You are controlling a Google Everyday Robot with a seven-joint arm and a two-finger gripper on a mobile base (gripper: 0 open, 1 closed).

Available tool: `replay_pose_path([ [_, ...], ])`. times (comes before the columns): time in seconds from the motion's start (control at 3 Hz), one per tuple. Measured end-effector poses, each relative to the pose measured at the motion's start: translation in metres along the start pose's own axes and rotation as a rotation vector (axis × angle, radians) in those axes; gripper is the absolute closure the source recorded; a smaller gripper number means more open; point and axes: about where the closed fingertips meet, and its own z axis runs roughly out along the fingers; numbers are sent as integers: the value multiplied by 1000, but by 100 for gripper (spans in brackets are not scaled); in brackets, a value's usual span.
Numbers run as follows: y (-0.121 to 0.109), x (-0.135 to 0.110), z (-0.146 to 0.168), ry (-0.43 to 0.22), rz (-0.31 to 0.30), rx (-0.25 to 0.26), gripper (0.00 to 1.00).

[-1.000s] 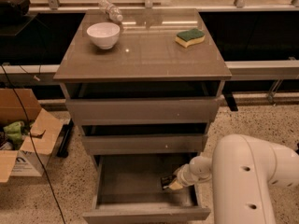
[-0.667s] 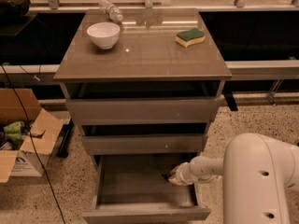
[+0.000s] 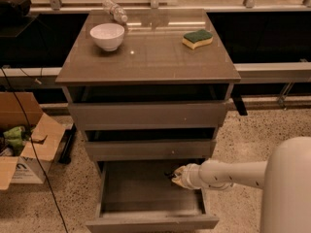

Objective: Pick rxbar chocolate from bottom drawer and place on counter

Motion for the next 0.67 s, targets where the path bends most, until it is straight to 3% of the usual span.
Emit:
replay_pose_path([
  [0.33, -3, -44, -57, -45, -52, 24, 100],
  [0.67, -17, -97, -110, -101, -146, 44, 100],
])
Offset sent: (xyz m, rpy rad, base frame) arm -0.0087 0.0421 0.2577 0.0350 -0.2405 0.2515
